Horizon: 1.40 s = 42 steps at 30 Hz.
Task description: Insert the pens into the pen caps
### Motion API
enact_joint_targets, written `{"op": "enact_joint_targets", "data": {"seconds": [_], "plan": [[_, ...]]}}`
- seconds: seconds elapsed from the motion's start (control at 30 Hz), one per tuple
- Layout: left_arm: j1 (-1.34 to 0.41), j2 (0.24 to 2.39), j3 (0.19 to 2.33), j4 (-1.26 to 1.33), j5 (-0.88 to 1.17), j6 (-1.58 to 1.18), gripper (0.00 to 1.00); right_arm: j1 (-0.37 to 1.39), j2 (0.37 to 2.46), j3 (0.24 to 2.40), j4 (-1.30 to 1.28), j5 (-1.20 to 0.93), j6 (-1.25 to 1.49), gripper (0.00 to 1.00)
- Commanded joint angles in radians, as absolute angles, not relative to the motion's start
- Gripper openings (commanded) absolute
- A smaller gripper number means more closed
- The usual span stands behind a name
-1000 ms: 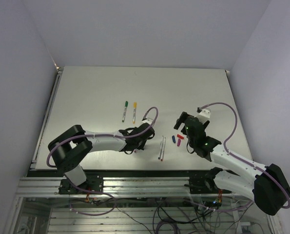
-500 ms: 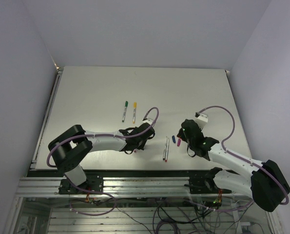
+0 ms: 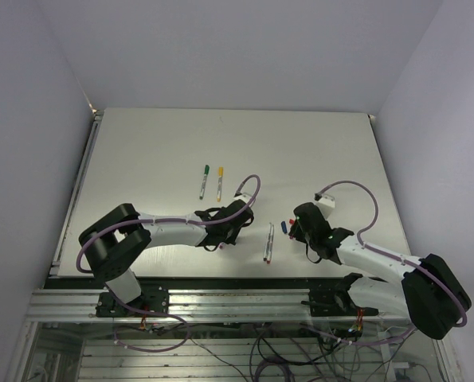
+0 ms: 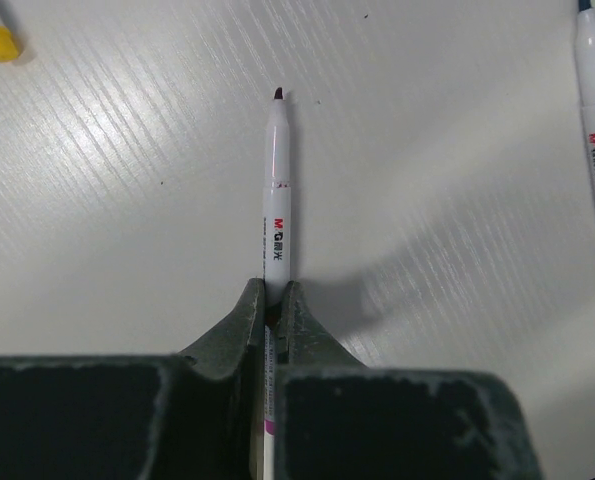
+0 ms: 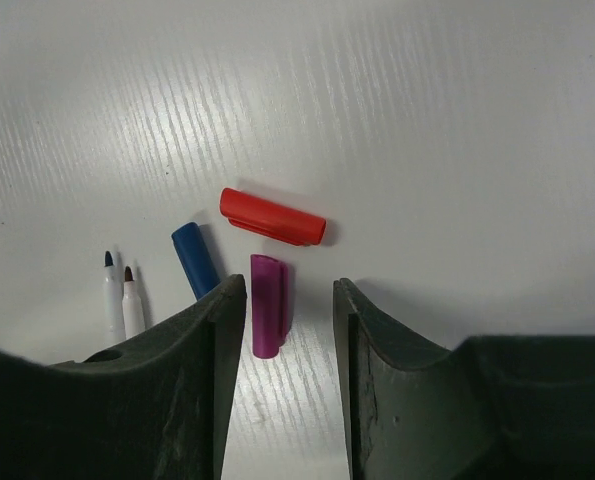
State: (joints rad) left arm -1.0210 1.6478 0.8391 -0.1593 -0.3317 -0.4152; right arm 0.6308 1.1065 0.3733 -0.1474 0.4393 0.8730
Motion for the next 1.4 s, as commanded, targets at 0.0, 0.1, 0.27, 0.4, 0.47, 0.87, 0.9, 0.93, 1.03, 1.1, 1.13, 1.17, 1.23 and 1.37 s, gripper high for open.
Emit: {"op": "enact_joint_targets", "data": {"seconds": [0.0, 0.1, 0.27, 0.4, 0.47, 0.87, 0.9, 0.93, 1.03, 1.1, 1.13, 1.17, 1.23, 1.37], "plan": [[-1.026, 1.625, 0.881, -0.160, -0.313, -0.397, 0.07, 0.642, 1.119, 0.366, -0.134, 0.415, 0.891, 0.40], [-1.026, 1.624, 0.886, -0.156, -0.309, -0.394, 0.07, 0.646, 1.138, 0.371, -0.128, 0.410, 0.883, 0.39], [-1.026, 1.620, 0.885, -0.151, -0.304, -0.398, 0.07, 0.652, 1.179, 0.391, -0.139, 0.411, 0.873, 0.38], [-1.026, 1.615, 0.883, -0.152, -0.307, -0.399, 0.07, 0.661, 1.217, 0.421, -0.180, 0.423, 0.877, 0.38], [-1.024, 1.614, 0.881, -0.153, -0.310, -0.397, 0.07, 0.663, 1.237, 0.436, -0.207, 0.430, 0.882, 0.38], [-1.020, 1.606, 0.874, -0.142, -0.299, -0.399, 0.07, 0.716, 1.344, 0.520, -0.373, 0.493, 0.943, 0.35], [-1.020, 1.606, 0.874, -0.142, -0.298, -0.399, 0.07, 0.719, 1.354, 0.524, -0.377, 0.494, 0.945, 0.34], [-1.019, 1.606, 0.872, -0.141, -0.298, -0.399, 0.07, 0.720, 1.365, 0.525, -0.382, 0.496, 0.951, 0.34], [-1.017, 1.605, 0.868, -0.141, -0.299, -0.399, 0.07, 0.722, 1.391, 0.524, -0.375, 0.493, 0.952, 0.33], [-1.015, 1.605, 0.867, -0.138, -0.300, -0.399, 0.07, 0.724, 1.411, 0.524, -0.369, 0.488, 0.948, 0.31], [-1.014, 1.604, 0.865, -0.139, -0.301, -0.400, 0.07, 0.725, 1.422, 0.526, -0.369, 0.487, 0.945, 0.21], [-1.014, 1.602, 0.865, -0.140, -0.300, -0.400, 0.07, 0.725, 1.430, 0.529, -0.373, 0.487, 0.945, 0.06], [-1.014, 1.602, 0.863, -0.139, -0.299, -0.402, 0.07, 0.725, 1.451, 0.536, -0.381, 0.490, 0.942, 0.00], [-1.011, 1.603, 0.859, -0.137, -0.296, -0.403, 0.07, 0.727, 1.480, 0.546, -0.386, 0.480, 0.933, 0.00]]}}
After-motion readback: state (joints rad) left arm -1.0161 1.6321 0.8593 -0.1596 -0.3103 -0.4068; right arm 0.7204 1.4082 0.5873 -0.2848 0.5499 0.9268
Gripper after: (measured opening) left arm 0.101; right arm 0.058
